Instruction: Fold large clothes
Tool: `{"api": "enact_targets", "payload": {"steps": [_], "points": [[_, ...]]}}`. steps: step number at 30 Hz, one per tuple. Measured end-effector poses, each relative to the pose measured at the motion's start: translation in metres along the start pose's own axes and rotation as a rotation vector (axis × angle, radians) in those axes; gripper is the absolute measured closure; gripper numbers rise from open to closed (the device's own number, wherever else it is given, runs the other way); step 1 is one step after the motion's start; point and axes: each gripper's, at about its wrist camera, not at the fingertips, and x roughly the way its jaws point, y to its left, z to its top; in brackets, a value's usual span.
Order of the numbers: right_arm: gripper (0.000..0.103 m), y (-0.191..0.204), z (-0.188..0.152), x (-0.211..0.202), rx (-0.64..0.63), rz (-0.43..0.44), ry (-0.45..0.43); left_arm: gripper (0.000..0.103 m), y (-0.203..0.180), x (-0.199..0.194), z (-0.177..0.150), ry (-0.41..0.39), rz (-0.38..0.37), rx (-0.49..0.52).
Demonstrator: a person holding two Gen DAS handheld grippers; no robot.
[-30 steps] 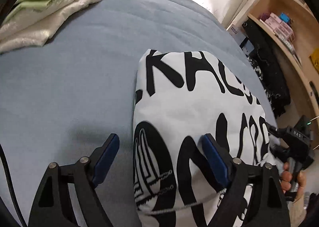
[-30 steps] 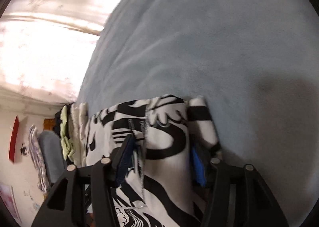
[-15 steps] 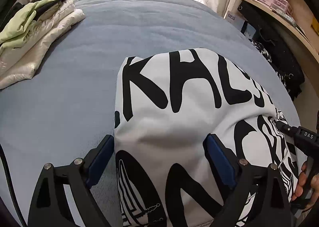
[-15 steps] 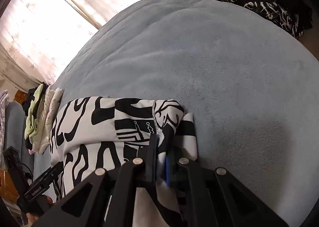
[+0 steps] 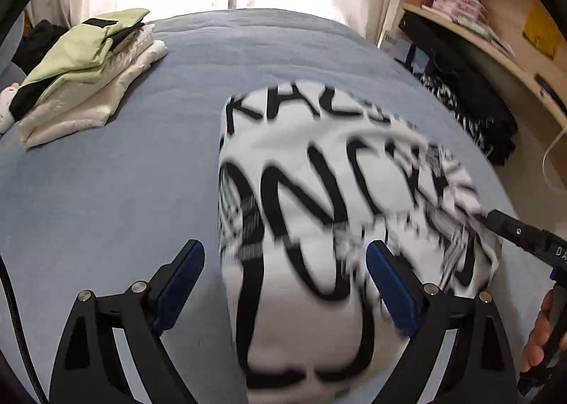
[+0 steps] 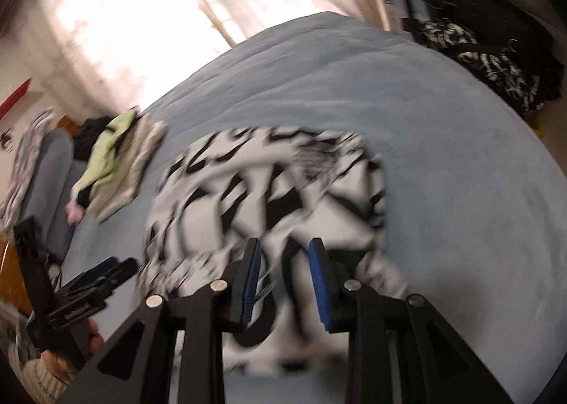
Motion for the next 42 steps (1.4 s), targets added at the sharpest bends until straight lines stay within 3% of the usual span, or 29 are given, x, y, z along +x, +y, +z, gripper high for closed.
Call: {"api": "enact_targets", "payload": {"steps": [3,7,11,15,25,31,33,35,42], "points": [[0.075,0.001,-0.019,0.009,-0.024,-0.058,0.023,0.011,0.001,0.007,-0.024,0.034,0.041,0.014],[0.091,-0.019,-0.030,0.003,0.023,-0.060,-0.004,0.011,0.011,0.004,-0.037,0.016,0.009,-0.024],[0.091,-0.022,-0.040,-0.017,0.033,-0.111,-0.050,0.011,0.013,0.001,-0.037,0.004,0.029,-0.004],[0.087,-0.023,-0.052,-0.026,0.043,-0.185,-0.038,0.011,0.009,-0.007,-0.041,-0.003,0.037,-0.011],[0.087,-0.021,-0.069,-0.046,0.127,-0.111,-0.021,0.011,0.007,-0.038,-0.051,-0.008,-0.005,-0.015],[0.072,-0.011,-0.071,-0.053,0.146,-0.057,0.002,0.011,0.011,-0.060,-0.052,-0.015,-0.046,-0.043],[0.059,-0.007,-0.067,-0.055,0.136,-0.034,0.020,0.011,0.012,-0.065,-0.049,-0.011,-0.072,-0.045],[0.033,-0.005,-0.061,-0.056,0.123,-0.033,0.032,0.011,0.015,-0.067,-0.045,-0.001,-0.116,-0.059],[0.031,-0.024,-0.020,-0.039,0.115,-0.021,0.083,0.008,0.038,-0.037,-0.026,0.134,-0.337,-0.237]]}}
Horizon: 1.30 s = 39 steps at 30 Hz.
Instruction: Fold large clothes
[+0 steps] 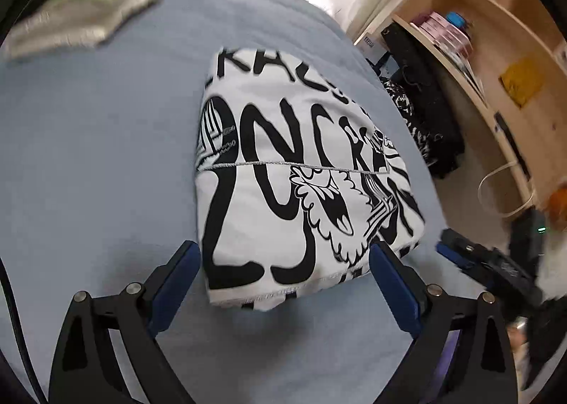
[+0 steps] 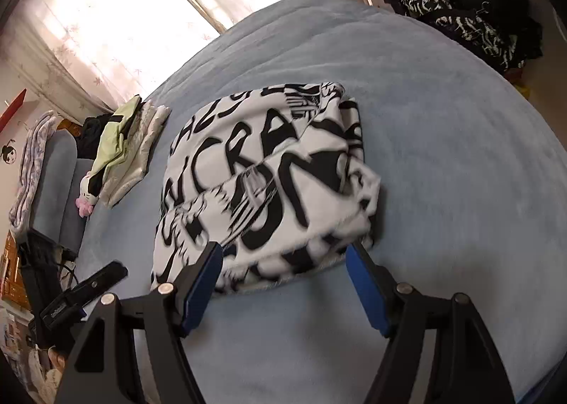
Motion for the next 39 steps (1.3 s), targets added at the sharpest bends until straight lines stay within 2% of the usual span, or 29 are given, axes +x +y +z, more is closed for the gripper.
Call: {"api": "enact_targets", "payload": {"steps": [3,7,11,15,19,22,24,28,31,39], "points": [[0.031,-0.021,0.026,0.020,0.041,0.009,0.028,0.008,0.010,0.016,0.012,0.032,-0.043,-0.049],[0.031,-0.052,0.057,0.053,0.100,0.067,0.081,0.008,0.020,0.039,0.027,0.039,-0.052,-0.083],[0.031,-0.070,0.069,0.089,0.130,0.130,0.168,0.008,0.030,0.059,0.038,0.054,-0.044,-0.119],[0.031,-0.075,0.073,0.114,0.118,0.218,0.218,0.007,0.038,0.078,0.044,0.074,-0.055,-0.146],[0.027,-0.073,0.079,0.131,0.084,0.315,0.252,0.007,0.045,0.102,0.044,0.130,-0.089,-0.177],[0.026,-0.064,0.084,0.142,0.034,0.365,0.272,0.005,0.038,0.111,0.046,0.125,-0.093,-0.134],[0.026,-0.053,0.087,0.147,-0.008,0.367,0.268,0.001,0.033,0.116,0.047,0.135,-0.086,-0.117],[0.027,-0.039,0.092,0.161,-0.045,0.396,0.261,0.001,0.031,0.124,0.056,0.152,-0.091,-0.109],[0.033,-0.036,0.094,0.164,-0.048,0.404,0.255,0.001,0.033,0.124,0.059,0.159,-0.094,-0.108],[0.050,-0.015,0.092,0.156,-0.105,0.334,0.223,0.002,0.017,0.133,0.067,0.179,-0.038,-0.094]]}}
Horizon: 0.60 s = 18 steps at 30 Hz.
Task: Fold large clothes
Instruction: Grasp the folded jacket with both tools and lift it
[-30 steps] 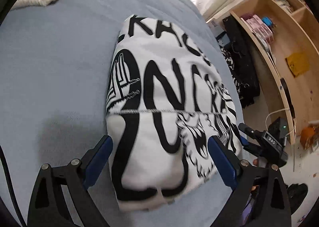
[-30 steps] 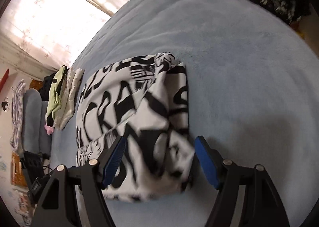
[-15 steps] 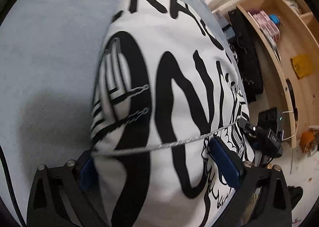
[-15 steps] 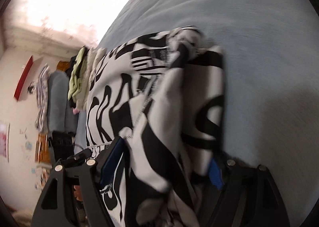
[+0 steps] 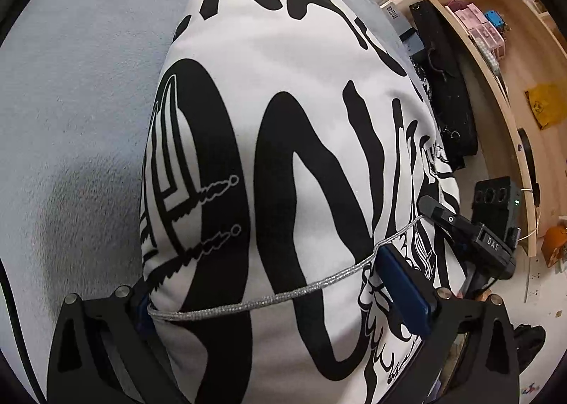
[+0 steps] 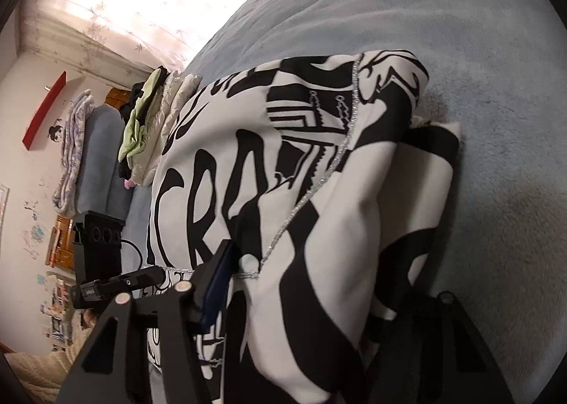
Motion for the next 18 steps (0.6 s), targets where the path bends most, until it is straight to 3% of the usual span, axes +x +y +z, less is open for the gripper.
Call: {"api": "enact_targets", "payload": {"steps": [5,9,18], "points": [[0.064,0.026,-0.004,-0.012,-0.057,-0.068,-0.045,0.022,-0.020,-0.017,-0.004,-0.064,0.073,0.066],[0.070,0.054,-0.010,-0.023,-0.103,-0.113,-0.088,0.037,-0.040,-0.033,-0.006,-0.108,0.116,0.134],[0.072,0.126,-0.036,-0.044,-0.199,-0.148,-0.126,0.042,-0.070,-0.067,-0.018,-0.175,0.187,0.235]]}}
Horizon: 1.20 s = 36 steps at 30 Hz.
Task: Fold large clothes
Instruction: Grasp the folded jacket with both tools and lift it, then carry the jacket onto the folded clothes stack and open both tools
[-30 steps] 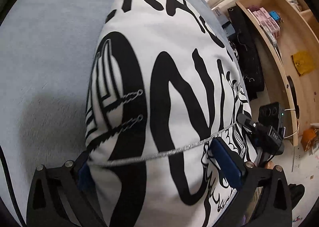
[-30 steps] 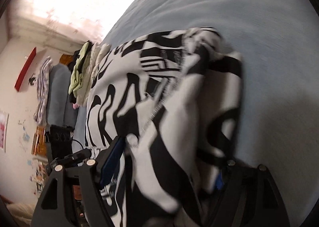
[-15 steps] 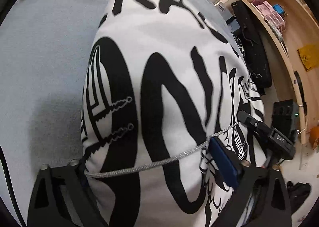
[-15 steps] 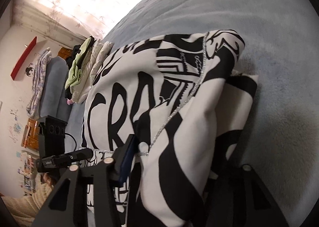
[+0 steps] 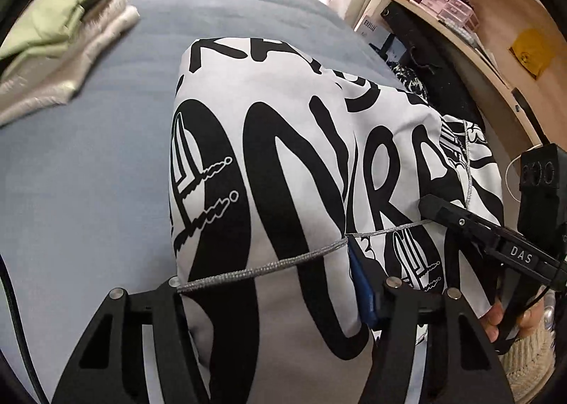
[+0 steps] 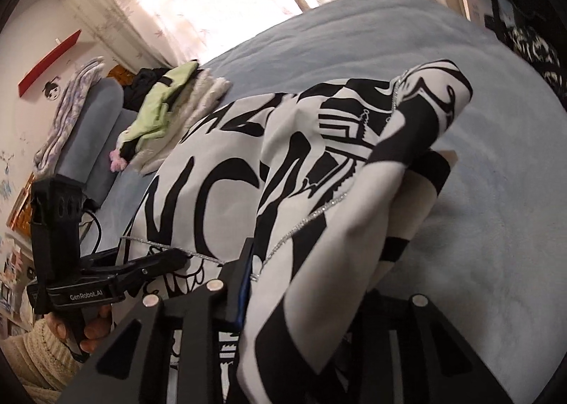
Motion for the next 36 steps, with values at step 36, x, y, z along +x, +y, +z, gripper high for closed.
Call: {"api": "enact_targets", "payload": {"steps": [36], "points": [[0.072,0.341,0.304,0.321,0.045,0.306,-0.152,0.041,0.407,-0.057,0.338,-0.161,0.211,-0.006]]}}
